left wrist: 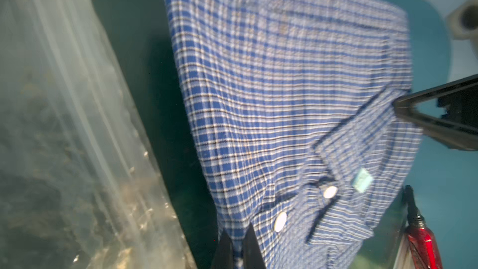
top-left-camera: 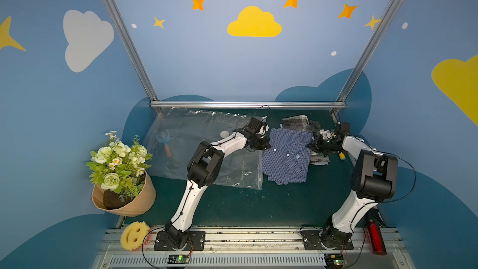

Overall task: Take the shirt out of the vacuum bag
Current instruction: Place the shirt at the center of the board.

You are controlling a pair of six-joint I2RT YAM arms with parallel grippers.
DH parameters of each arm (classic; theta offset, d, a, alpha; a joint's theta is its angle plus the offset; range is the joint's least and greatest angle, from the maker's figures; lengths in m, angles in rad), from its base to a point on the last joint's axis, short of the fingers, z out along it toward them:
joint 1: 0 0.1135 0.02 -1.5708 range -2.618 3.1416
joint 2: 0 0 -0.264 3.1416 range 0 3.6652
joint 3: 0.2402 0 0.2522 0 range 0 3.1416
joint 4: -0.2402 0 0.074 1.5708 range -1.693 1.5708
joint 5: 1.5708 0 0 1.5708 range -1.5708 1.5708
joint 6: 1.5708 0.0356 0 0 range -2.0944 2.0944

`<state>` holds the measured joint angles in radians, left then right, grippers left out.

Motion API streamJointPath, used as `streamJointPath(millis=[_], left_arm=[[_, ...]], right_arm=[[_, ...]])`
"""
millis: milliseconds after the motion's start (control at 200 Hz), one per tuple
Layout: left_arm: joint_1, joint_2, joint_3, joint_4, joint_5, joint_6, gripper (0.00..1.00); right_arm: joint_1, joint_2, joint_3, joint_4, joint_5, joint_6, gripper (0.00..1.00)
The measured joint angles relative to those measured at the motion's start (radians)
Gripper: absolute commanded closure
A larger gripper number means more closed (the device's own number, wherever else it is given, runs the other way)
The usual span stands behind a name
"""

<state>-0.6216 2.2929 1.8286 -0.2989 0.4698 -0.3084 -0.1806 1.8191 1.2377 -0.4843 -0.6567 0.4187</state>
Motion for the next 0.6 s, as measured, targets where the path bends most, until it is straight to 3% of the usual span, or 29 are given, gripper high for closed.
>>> streamJointPath(millis=[421, 596], left_arm=[[-0.049, -0.055, 0.027, -0.006, 0.008, -0.010, 0.96], [-0.069, -0.051, 0.105, -0.029, 0.020, -0.023, 0.95]], right_arm=[[0.005, -0.111, 0.044, -0.039, 0.004, 0.012, 1.00], [-0.008, -0.119, 0.080, -0.065, 0.000, 0.012, 1.00]])
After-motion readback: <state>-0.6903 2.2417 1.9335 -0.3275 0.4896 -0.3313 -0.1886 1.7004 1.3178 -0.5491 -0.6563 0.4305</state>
